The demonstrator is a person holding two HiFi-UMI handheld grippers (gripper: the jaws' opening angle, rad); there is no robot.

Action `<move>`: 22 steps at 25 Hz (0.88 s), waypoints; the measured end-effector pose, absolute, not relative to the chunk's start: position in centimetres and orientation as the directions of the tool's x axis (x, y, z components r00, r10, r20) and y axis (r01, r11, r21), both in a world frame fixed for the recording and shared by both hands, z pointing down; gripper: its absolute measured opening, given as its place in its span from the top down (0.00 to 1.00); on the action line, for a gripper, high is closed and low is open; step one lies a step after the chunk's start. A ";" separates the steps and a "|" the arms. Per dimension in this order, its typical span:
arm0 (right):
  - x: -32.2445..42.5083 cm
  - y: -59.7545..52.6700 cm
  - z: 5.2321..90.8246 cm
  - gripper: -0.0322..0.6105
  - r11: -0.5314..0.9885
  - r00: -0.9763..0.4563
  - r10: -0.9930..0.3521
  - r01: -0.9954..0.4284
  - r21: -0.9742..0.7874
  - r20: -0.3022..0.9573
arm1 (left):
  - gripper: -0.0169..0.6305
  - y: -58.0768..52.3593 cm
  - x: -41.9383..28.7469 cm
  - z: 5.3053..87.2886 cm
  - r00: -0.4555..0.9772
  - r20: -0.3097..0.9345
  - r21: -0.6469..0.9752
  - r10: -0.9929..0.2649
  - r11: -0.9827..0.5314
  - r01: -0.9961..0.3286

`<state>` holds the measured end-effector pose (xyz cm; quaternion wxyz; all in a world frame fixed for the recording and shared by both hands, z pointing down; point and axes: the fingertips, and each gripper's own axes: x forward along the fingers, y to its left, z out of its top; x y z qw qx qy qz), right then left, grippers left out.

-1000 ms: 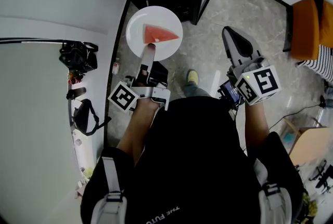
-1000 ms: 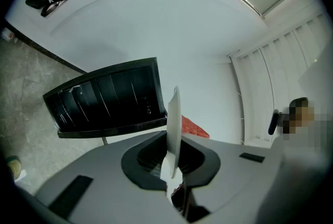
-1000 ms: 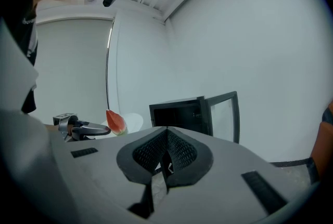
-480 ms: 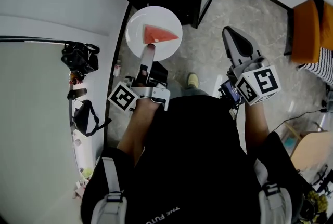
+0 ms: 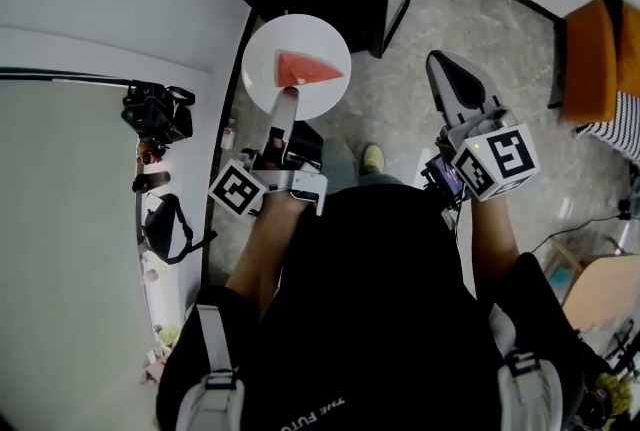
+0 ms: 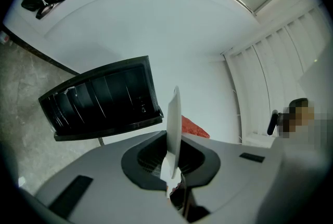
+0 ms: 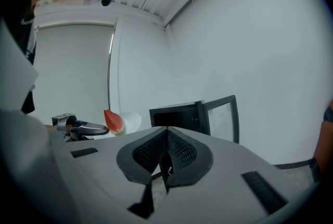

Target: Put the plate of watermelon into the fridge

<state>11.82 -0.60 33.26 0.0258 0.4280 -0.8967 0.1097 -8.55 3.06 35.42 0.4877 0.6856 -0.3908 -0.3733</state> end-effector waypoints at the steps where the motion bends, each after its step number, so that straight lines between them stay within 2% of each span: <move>1: 11.8 -0.7 33.3 0.94 0.610 -0.633 -0.761 -0.773 -0.175 0.141 | 0.93 3.0 -8.6 35.5 0.416 -0.130 0.960 -0.900 -0.219 -0.173; 22: 11.1 -0.2 33.4 0.94 0.607 -0.631 -0.762 -0.774 -0.180 0.144 | 0.93 3.1 -8.7 35.6 0.421 -0.124 0.960 -0.899 -0.215 -0.177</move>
